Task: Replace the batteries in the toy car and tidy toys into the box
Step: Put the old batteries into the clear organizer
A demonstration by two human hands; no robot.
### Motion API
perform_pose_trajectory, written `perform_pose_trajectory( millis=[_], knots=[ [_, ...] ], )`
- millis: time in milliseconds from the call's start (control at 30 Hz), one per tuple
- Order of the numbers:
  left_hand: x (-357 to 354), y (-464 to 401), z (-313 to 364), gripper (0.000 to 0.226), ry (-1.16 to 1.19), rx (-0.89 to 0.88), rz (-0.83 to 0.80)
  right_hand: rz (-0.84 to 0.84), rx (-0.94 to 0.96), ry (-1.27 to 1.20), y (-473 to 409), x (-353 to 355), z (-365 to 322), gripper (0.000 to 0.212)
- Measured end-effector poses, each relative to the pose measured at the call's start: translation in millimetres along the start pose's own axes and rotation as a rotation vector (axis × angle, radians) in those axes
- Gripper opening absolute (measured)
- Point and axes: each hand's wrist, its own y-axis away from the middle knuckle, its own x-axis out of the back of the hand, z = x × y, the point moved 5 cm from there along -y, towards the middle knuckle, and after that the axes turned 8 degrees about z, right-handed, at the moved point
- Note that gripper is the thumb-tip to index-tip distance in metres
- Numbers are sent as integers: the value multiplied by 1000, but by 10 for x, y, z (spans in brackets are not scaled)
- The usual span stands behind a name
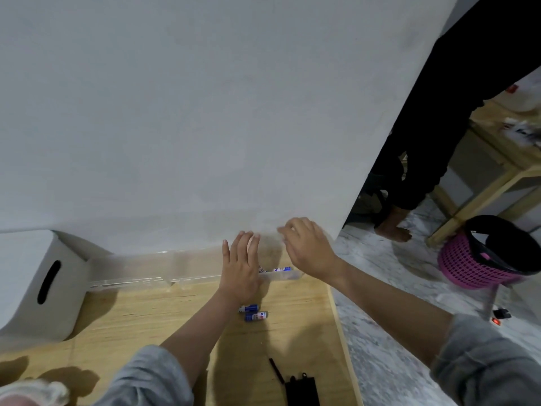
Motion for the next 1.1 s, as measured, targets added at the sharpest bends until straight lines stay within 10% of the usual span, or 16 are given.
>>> perform_pose_trajectory(
  millis=[433, 600, 1100],
  knots=[
    [7, 88, 106, 56, 97, -85, -197, -303, 26, -124, 619, -304, -156, 54],
    [54, 46, 111, 44, 152, -88, -232, -233, -37, -154, 625, -321, -148, 22],
    [-90, 64, 34, 46, 53, -235, -260, -13, 79, 75, 614, -399, -265, 21]
  ],
)
